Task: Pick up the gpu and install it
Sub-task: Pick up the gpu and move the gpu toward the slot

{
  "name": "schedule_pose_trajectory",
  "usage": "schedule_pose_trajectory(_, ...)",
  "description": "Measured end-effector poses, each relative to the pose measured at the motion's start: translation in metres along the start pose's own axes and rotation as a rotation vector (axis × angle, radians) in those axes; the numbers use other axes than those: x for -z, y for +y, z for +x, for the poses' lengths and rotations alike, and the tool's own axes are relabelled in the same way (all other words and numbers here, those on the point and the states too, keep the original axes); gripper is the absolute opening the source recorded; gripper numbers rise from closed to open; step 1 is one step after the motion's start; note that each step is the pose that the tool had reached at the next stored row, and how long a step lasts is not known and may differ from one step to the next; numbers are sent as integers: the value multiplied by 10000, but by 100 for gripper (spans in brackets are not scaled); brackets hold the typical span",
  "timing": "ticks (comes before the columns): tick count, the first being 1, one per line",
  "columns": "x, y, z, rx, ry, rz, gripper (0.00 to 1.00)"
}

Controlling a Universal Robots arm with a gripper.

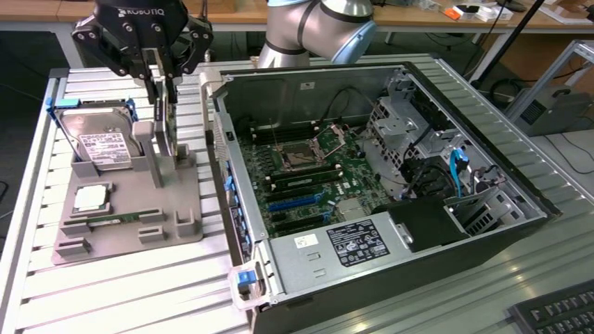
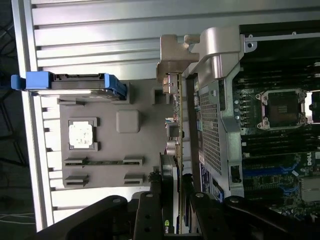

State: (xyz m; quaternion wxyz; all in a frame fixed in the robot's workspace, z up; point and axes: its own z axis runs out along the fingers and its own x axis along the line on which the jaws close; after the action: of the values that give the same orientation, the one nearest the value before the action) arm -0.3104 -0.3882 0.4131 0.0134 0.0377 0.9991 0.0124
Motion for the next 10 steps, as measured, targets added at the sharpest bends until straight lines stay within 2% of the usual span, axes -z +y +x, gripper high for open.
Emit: schedule_pose_trajectory(10,110,3,-3,0,-1,-1,27)
